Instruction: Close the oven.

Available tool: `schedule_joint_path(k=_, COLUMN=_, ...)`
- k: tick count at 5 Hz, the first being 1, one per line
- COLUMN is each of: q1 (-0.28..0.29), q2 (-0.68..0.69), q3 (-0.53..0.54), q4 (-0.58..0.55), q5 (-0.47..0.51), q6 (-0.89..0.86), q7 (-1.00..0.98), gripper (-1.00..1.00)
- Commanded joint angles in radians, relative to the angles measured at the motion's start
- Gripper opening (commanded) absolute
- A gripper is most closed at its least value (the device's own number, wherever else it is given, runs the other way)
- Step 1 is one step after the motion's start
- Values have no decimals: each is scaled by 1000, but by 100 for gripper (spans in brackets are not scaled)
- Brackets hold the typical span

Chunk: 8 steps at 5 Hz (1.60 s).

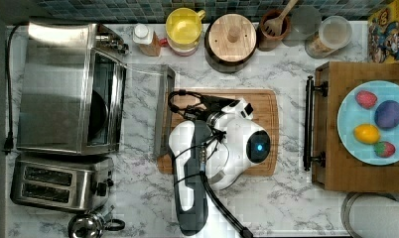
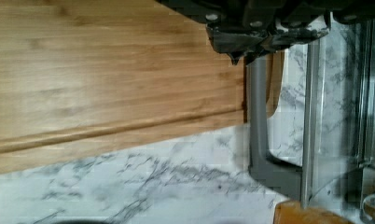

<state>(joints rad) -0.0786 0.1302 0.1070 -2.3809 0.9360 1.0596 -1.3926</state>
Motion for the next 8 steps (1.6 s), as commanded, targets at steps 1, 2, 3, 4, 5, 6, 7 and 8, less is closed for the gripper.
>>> schedule_joint_path(k=1, q1=6, q2=112, q3=57, q4=89, q5=144, q6=-22, q7=-87, gripper=-100)
schedule_joint_path(k=2, q1=-19, q2=101, q3=66, q4=106, q5=205, q6=-73, q7=-110, gripper=-100)
schedule_joint_path(k=3, q1=-30, q2=45, q3=67, q4=98, q5=260, q6=-131, q7=-123, gripper=-100)
schedule_joint_path(k=4, q1=4, q2=25, q3=89, q4=72, q5=331, q6=-47, q7=-178, gripper=-100)
schedule_joint_path(k=5, q1=17, q2=85, q3=76, q4=141, q5=148, q6=-183, q7=-27, gripper=-100)
schedule_joint_path(k=6, q1=53, q2=124, q3=114, q4=143, q5=168, q6=-108, q7=-33, gripper=-100)
schedule_joint_path(k=7, q1=69, q2=162, q3=147, q4=158, q5=166, q6=-43, q7=5, gripper=-100)
schedule_joint_path(k=8, q1=53, q2=189, q3=178, q4=165, q5=200, q6=2, q7=6, gripper=-100)
